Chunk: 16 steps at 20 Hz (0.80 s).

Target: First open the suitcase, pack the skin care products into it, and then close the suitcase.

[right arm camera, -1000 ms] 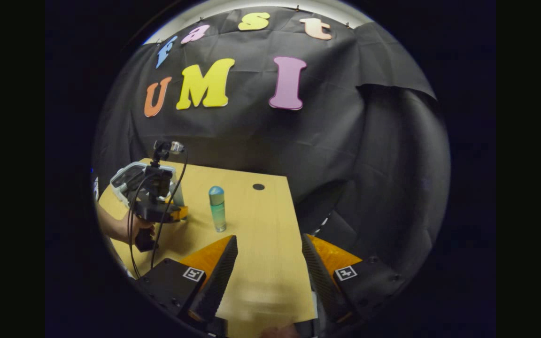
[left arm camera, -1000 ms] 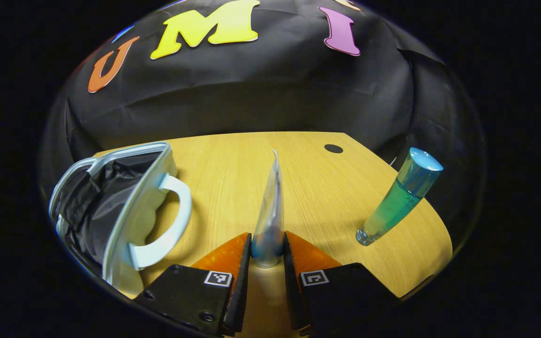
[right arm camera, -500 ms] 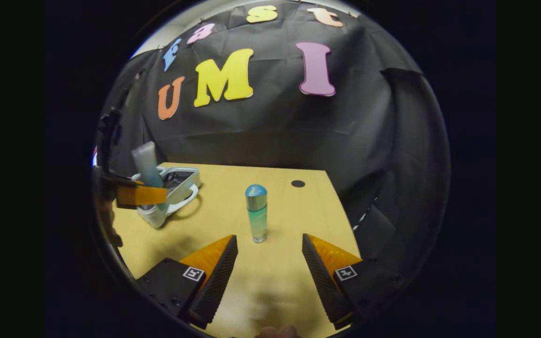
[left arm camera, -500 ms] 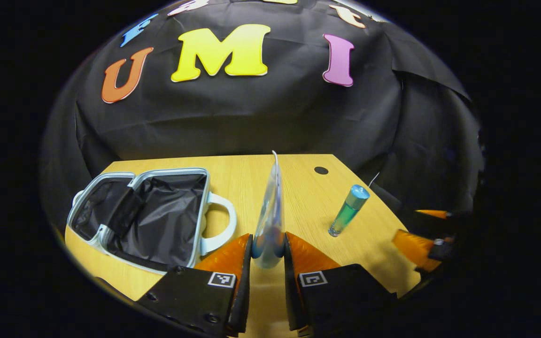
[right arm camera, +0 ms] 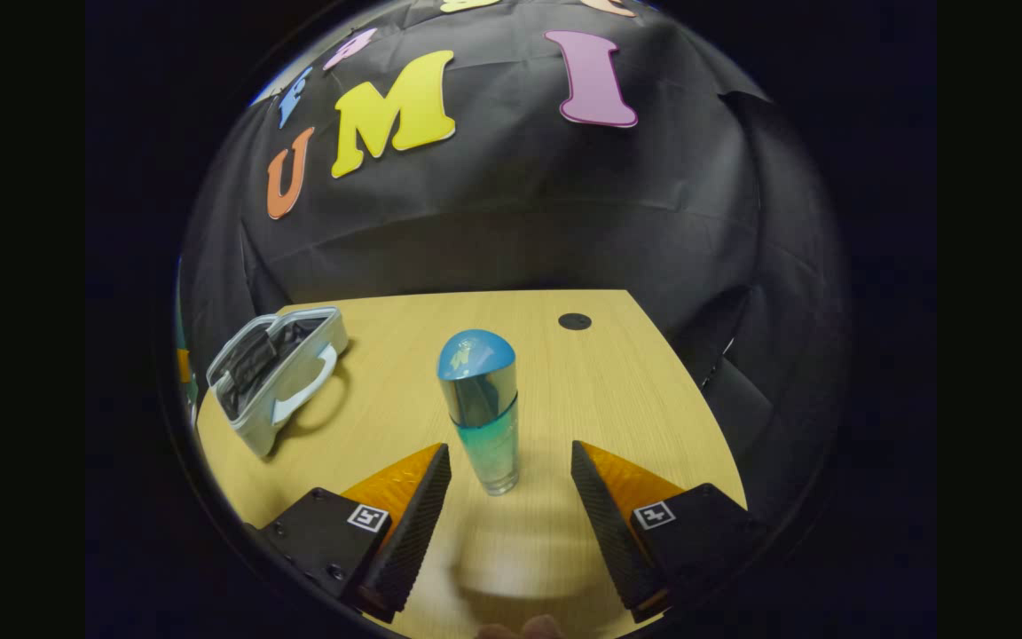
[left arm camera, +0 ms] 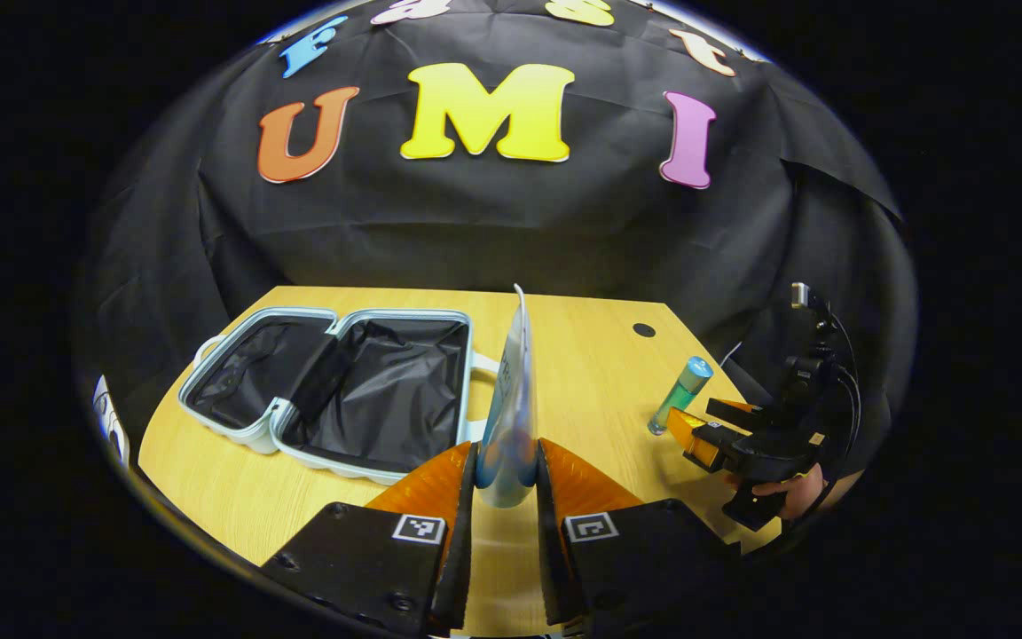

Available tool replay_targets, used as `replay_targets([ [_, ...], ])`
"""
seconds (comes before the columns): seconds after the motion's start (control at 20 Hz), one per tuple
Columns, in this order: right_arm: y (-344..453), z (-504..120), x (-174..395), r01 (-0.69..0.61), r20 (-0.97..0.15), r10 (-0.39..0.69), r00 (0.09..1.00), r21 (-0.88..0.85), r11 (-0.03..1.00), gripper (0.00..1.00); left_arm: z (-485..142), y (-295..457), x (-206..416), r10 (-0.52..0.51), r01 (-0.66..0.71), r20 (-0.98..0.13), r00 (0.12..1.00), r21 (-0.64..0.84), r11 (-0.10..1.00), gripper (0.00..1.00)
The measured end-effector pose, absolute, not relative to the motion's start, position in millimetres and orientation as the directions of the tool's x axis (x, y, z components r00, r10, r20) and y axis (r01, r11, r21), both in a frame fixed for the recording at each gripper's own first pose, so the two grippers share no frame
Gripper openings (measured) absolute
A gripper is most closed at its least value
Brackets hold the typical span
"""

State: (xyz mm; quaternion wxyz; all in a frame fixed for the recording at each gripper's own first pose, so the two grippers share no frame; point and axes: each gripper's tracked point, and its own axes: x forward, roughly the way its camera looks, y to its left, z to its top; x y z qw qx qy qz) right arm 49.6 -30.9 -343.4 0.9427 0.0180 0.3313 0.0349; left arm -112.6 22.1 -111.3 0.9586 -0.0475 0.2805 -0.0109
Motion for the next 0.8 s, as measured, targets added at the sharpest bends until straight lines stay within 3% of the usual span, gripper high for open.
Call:
replay_targets([
  [0.05, -27.3, -346.6, 54.0, -0.054, -0.627, 0.085, 0.774, 0.069, 0.996, 0.81, -111.2, 27.1, -116.0, -0.036, -0.019, -0.541, 0.840, -0.096, 0.995, 0.30],
  [0.1, -24.9, -350.3, 55.2, -0.058, -0.630, 0.094, 0.771, 0.077, 0.995, 0.81, -109.0, 30.1, -118.9, -0.027, -0.026, -0.541, 0.840, -0.090, 0.996, 0.35],
  [0.35, -11.9, -366.7, 67.6, -0.077, -0.647, 0.101, 0.756, 0.065, 0.995, 0.74, -99.3, 36.9, -124.8, -0.008, -0.041, -0.549, 0.836, -0.077, 0.996, 0.35],
  [0.6, -13.4, -364.7, 74.6, -0.053, -0.647, 0.067, 0.760, 0.042, 0.998, 0.38, -98.2, 46.6, -132.7, 0.017, -0.082, -0.564, 0.825, -0.089, 0.993, 0.35],
  [0.75, -8.2, -356.6, 69.9, -0.047, -0.665, 0.102, 0.739, 0.100, 0.994, 0.34, -91.4, 61.5, -130.3, 0.033, -0.099, -0.555, 0.831, -0.090, 0.991, 0.35],
  [0.8, -5.2, -350.8, 67.5, -0.054, -0.662, 0.116, 0.741, 0.113, 0.992, 0.36, -89.5, 68.1, -128.5, 0.039, -0.111, -0.551, 0.834, -0.099, 0.989, 0.39],
])
